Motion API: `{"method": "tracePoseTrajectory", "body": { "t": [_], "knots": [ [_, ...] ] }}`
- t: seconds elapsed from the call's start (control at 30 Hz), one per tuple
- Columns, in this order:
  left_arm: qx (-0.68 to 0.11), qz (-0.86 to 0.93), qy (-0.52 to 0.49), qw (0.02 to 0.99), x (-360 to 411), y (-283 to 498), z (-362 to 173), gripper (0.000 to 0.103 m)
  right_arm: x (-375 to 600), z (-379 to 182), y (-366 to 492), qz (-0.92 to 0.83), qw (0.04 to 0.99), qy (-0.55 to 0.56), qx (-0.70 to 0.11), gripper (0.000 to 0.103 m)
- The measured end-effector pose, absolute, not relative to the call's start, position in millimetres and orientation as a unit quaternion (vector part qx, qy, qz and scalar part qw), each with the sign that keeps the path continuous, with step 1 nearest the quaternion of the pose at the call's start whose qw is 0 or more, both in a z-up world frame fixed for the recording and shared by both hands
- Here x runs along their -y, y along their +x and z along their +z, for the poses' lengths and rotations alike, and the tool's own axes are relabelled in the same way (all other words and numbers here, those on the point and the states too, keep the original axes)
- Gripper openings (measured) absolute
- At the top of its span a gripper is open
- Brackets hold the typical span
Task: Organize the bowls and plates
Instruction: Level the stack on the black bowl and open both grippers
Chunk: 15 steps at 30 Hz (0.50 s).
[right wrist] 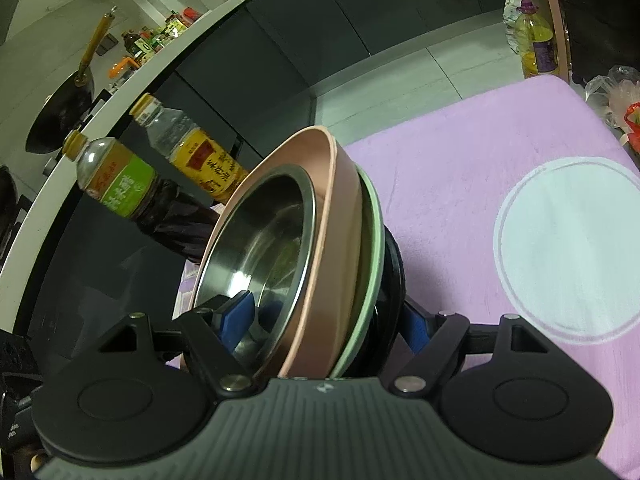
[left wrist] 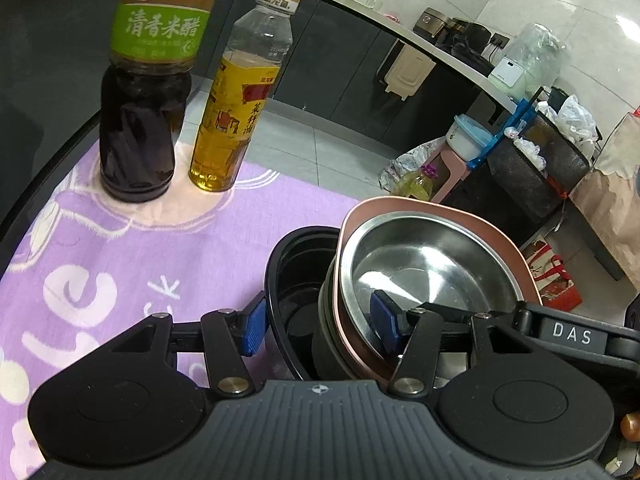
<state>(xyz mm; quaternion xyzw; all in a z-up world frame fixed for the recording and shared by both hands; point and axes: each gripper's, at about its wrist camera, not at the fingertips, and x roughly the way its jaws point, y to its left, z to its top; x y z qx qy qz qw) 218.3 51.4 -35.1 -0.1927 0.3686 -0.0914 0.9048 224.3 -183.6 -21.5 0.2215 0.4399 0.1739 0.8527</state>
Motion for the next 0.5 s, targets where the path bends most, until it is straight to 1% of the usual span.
{"method": "tracePoseTrajectory", "body": {
  "t": [0.5],
  "knots": [
    [-0.363,-0.101,-0.207,0.903,-44,246,-53,0.050,193,-31,242,0.151,0.860,0.222,-0.435,0.073]
  ]
}}
